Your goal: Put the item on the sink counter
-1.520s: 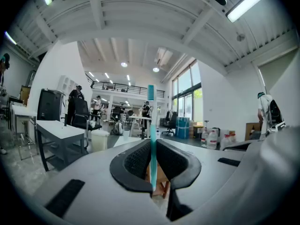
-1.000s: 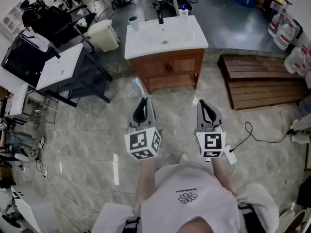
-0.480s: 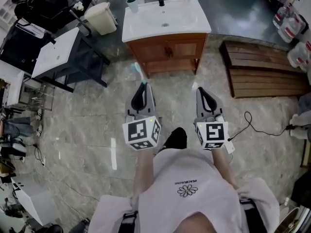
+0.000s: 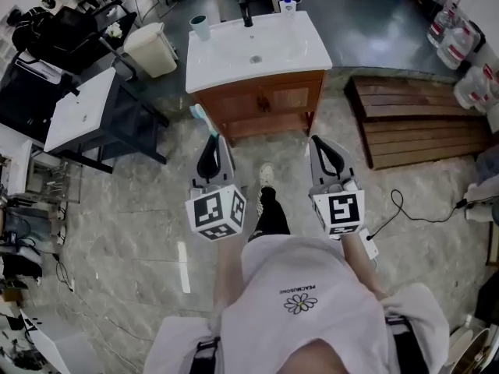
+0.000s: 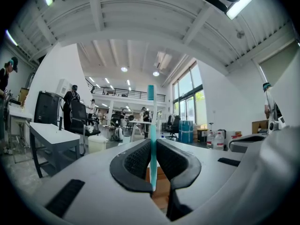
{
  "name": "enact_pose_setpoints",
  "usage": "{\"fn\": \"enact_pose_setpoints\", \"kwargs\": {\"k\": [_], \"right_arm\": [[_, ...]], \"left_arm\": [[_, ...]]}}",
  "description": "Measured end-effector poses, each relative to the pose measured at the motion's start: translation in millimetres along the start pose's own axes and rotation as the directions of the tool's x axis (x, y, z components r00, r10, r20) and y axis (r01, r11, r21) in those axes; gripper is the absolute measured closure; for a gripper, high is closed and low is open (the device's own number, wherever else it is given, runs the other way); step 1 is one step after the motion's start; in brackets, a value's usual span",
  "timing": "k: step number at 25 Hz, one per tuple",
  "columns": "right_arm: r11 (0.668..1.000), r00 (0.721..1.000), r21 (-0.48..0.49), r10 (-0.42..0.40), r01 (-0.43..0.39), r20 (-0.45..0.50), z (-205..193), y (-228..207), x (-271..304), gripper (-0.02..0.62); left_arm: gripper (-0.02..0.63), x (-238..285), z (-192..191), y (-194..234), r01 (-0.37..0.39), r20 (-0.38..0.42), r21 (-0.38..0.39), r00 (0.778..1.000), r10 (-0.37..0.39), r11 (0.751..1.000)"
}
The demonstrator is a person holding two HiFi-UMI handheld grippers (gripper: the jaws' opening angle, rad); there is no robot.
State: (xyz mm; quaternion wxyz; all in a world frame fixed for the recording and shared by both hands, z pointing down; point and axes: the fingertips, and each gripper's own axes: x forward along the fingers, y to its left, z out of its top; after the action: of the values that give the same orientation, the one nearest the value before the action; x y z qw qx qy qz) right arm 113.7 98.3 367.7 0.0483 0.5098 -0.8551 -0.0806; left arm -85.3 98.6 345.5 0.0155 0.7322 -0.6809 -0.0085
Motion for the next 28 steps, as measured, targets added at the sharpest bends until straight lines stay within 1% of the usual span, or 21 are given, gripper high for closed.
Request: {"fn": "enact_pose_setpoints", "kwargs": {"k": [3, 7, 9, 12, 15, 18, 20, 22, 24, 26, 28], "right_arm": [[0.999, 0.998, -0.049, 0.004, -0.001, 0.059, 10, -13, 45, 0.583], [0.999, 0.998, -0.044, -0.018, 0.021, 0.062, 12, -31, 116, 0.584], [0.999, 0.997, -0.020, -0.046, 0.047, 0.062, 16, -41, 157, 0.584], [0.999, 0.997, 0.003, -0.050, 0.050, 0.051, 24, -51, 224, 0.584], [0.999, 0.998, -0.002, -0.039, 0.039, 0.048, 31, -56, 288, 0.583], [0.999, 0.998, -0.021, -0.031, 0.032, 0.053, 36, -61, 337, 0.583], [0.999, 0.999, -0.031, -0.030, 0.032, 0.036, 33, -64, 360, 0.584], [0.999, 1.000, -0.022, -0.027, 0.027, 0.005, 27, -65, 376, 0.584], [1.000, 1.000, -0.027, -0.003, 0.003, -0.026, 22, -62, 391, 0.584], [0.999, 0.999, -0.041, 0.027, -0.029, -0.040, 22, -56, 404, 0.583], [0.998, 0.997, -0.040, 0.051, -0.054, -0.053, 19, -50, 415, 0.584]], "left_arm": [[0.558, 44, 4, 32, -0.034, 0.016, -0.009, 0.999, 0.034, 0.999], [0.559, 119, 10, 71, -0.053, 0.000, -0.021, 0.999, 0.053, 0.998], [0.560, 160, 17, 88, -0.049, -0.009, -0.014, 0.999, 0.049, 0.999], [0.558, 223, 30, 114, -0.044, -0.010, 0.002, 0.999, 0.044, 0.999], [0.558, 284, 39, 138, -0.038, -0.006, -0.004, 0.999, 0.038, 0.999], [0.559, 333, 43, 153, -0.011, -0.014, -0.011, 1.000, 0.011, 1.000], [0.560, 353, 39, 160, 0.001, -0.037, -0.019, 0.999, -0.002, 1.000], [0.560, 366, 32, 165, -0.004, -0.058, -0.017, 0.998, 0.003, 1.000], [0.560, 375, 27, 172, -0.024, -0.072, -0.025, 0.997, 0.022, 0.999], [0.560, 383, 21, 183, -0.046, -0.090, -0.048, 0.995, 0.042, 0.998], [0.560, 388, 11, 193, -0.061, -0.122, -0.066, 0.991, 0.053, 0.996]]}}
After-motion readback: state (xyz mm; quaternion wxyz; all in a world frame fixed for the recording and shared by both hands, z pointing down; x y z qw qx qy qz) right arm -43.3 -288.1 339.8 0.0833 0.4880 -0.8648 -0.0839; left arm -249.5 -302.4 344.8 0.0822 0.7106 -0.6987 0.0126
